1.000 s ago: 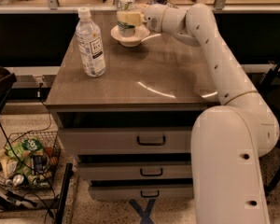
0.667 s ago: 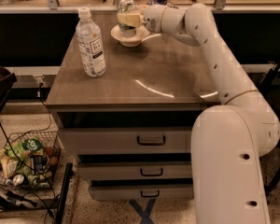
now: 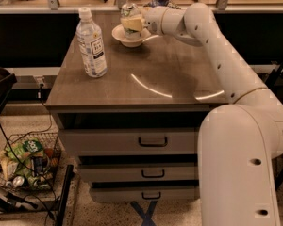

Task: Place 7up can into paper bowl

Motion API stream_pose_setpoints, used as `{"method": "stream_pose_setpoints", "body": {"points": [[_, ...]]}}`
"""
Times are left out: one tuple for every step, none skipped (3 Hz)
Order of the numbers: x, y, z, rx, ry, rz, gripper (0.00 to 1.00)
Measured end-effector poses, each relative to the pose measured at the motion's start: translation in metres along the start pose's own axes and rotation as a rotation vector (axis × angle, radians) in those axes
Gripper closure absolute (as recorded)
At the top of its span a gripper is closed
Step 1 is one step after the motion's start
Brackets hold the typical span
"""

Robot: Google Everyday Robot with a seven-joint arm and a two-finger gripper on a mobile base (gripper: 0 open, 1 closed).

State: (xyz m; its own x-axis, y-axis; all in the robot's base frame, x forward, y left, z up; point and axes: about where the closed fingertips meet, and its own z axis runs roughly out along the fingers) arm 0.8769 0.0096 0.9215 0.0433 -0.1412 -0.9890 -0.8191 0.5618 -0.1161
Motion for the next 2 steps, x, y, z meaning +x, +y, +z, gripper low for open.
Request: {"method": "stream_pose_setpoints", "body": {"points": [[0.0100, -0.0012, 0.0012, 0.023, 0.032, 0.005, 0.92], [0.0108, 0.0013, 0.0044, 0.017, 0.032, 0.007, 0.75]]}}
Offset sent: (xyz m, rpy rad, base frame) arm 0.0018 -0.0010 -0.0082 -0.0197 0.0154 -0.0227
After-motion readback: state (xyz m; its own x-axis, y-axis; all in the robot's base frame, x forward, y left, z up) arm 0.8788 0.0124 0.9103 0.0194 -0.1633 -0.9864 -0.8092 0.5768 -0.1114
